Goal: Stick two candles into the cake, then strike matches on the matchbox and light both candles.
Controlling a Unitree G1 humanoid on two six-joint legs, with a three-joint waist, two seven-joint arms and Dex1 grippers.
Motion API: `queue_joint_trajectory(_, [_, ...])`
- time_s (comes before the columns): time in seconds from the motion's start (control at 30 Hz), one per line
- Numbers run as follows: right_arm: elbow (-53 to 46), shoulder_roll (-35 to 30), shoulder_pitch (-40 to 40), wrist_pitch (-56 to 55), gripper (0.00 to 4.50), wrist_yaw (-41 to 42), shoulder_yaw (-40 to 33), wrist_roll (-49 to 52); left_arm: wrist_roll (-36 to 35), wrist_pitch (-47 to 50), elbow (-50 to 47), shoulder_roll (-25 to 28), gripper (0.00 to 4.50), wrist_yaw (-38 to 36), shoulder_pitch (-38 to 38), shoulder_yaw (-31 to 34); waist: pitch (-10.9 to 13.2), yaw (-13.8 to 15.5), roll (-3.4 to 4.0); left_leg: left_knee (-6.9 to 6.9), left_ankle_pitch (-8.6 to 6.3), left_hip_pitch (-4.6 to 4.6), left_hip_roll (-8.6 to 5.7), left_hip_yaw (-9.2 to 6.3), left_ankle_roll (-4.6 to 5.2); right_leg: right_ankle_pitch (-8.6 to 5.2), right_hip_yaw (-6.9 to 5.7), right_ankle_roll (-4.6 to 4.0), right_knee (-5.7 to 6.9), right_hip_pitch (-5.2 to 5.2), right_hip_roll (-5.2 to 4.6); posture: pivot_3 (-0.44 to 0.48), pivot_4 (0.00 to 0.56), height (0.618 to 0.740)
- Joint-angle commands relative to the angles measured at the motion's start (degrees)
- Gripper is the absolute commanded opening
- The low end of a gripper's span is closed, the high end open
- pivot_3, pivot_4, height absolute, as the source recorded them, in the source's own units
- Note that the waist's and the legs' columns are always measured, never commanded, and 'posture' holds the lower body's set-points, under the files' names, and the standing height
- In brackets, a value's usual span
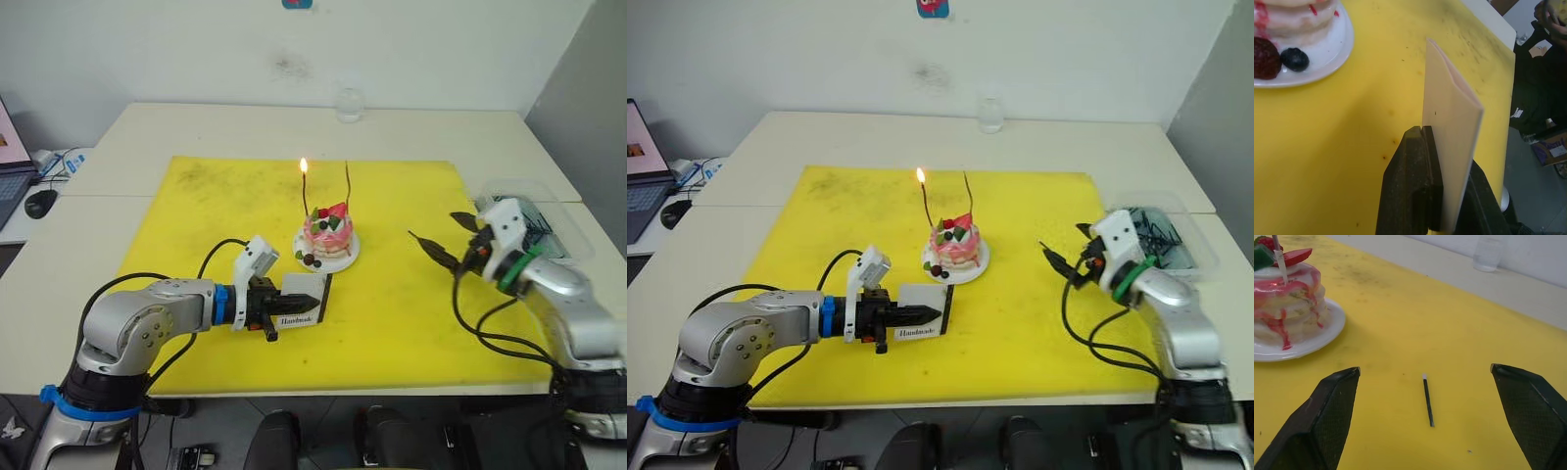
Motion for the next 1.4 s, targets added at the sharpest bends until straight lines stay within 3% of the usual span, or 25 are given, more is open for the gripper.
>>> queue_joint_trajectory(0.03, [6.33,1.32,-2.95,-5.71,4.46,-0.56,1.02,-2.36,-0.11,-0.78,-0.74,0.99,0.0,-0.83,-0.87,0.74,0.0,0.03,0.0,-0.01,0.0,0.0,0.01,0.0,0.0,-0.01,-0.01,-0.01,0.0,0.0,0.0,0.0,0.15,0.74])
queue_joint_trajectory(0.23, [19.76,3.69,-7.58,-12.62,4.46,-1.15,2.67,-5.67,-1.15,-0.15,-2.04,1.54,0.0,-0.16,0.1,2.04,0.0,0.02,0.01,-0.05,0.0,-0.01,0.02,-0.01,0.0,-0.04,-0.02,-0.05,-0.02,-0.02,0.0,0.0,0.15,0.74])
queue_joint_trajectory(0.43, [25.69,5.17,-8.87,-15.1,4.46,-2.09,2.72,-7.08,-1.53,0.25,-2.68,1.63,0.0,0.34,0.86,2.82,0.0,0.02,0.01,-0.03,0.0,0.0,0.03,-0.01,-0.01,-0.03,0.0,-0.05,0.02,-0.01,-0.02,0.0,0.15,0.74])
queue_joint_trajectory(0.47, [26.15,5.37,-9.05,-14.94,4.3,-2.38,2.69,-7.31,-1.57,0.32,-2.72,1.62,0.0,0.4,0.91,2.9,0.0,0.02,0.01,-0.03,0.0,0.01,0.04,-0.01,-0.01,-0.03,0.0,-0.05,0.03,-0.01,-0.02,0.0,0.15,0.74])
queue_joint_trajectory(0.53, [26.61,6.21,-9.33,-14.09,3.86,-3.28,2.19,-7.02,-1.58,0.33,-2.76,1.7,0.0,0.39,1.05,2.96,0.0,0.02,0.01,-0.03,0.0,0.03,0.05,-0.02,-0.01,-0.02,0.0,-0.05,0.05,0.0,-0.02,0.0,0.15,0.74])
queue_joint_trajectory(0.9, [22.2,5.63,-8.77,-9.39,0.03,-2.7,4.53,-8.91,-1.61,0.25,-2.56,1.93,0.0,0.2,0.54,2.62,0.0,0.02,0.01,0.0,0.01,0.04,0.04,-0.02,-0.01,0.0,0.0,-0.03,0.06,0.02,-0.07,0.0,0.15,0.74])
queue_joint_trajectory(1.23, [8.48,3.97,-7.32,-1.61,0.03,-0.88,4.42,-6.92,-3.66,1.25,-3.05,2.73,0.0,-0.3,0.35,3.49,0.0,0.04,0.02,-0.03,0.0,0.01,0.07,-0.04,-0.01,-0.02,-0.01,-0.03,0.04,-0.01,-0.08,0.0,0.15,0.74])
queue_joint_trajectory(1.4, [-14.02,1.33,0.15,9.82,0.03,-1.42,2.47,-1.99,-6.33,3.53,-2.75,5.22,0.0,-1.99,1.38,5.11,0.0,0.07,0.02,-0.06,0.0,-0.01,0.08,-0.07,-0.02,-0.03,-0.05,-0.03,0.03,-0.02,-0.1,0.0,0.15,0.74])
